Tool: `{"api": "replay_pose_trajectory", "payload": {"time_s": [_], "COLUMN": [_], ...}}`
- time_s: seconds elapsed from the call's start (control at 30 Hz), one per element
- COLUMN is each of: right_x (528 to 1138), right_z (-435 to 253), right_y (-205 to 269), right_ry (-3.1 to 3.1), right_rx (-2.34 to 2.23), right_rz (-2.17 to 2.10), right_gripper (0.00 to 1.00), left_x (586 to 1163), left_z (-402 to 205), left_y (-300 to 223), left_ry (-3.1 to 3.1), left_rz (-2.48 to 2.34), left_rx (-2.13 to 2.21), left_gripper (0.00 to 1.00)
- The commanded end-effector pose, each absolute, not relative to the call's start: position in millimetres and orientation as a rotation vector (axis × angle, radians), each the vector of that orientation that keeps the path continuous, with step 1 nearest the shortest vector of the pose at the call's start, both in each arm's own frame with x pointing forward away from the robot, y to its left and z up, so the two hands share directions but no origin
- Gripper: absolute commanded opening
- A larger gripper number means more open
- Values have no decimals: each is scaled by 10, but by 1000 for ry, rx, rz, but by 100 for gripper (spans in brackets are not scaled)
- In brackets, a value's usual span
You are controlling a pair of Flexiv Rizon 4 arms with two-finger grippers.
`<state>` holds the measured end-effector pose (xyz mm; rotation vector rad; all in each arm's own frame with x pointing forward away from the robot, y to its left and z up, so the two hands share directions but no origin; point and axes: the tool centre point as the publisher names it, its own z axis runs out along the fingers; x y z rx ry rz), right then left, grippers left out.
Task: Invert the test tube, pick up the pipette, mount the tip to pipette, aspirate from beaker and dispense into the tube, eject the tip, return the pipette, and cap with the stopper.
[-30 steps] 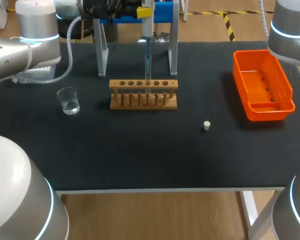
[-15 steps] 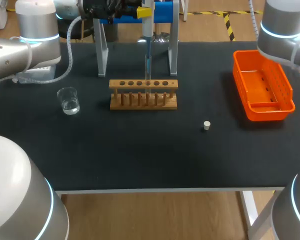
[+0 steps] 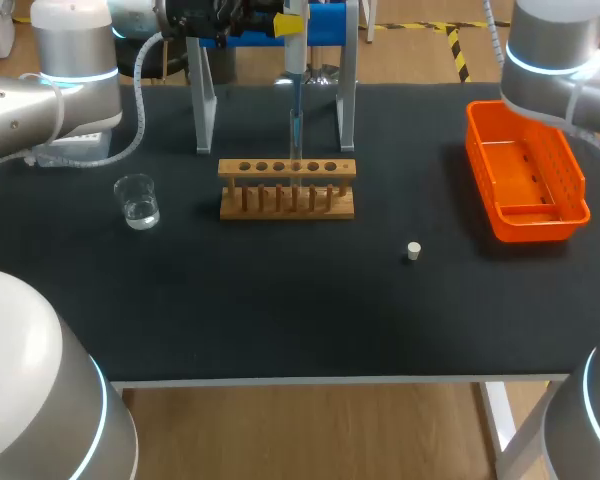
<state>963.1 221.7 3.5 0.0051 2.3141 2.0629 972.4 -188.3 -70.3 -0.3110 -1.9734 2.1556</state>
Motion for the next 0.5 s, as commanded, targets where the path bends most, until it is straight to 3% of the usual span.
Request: {"api": "replay_pose_trajectory", "payload": {"time_s": [0.03, 0.5], "right_x": [9683, 9718], "right_z": [35, 10], "right_y": [2273, 2357], "right_ry": [2323, 2328], "right_rx": [2, 0], "right_rz": [2066, 2078], "right_gripper": [0, 0], "left_x": [9747, 9747], "left_z": [-704, -704], "left_y": [-1883, -1883], "left_ry": [-1970, -1970], "left_rz": [2153, 2153], "left_rx": [-316, -316], "left_gripper": [0, 0]}}
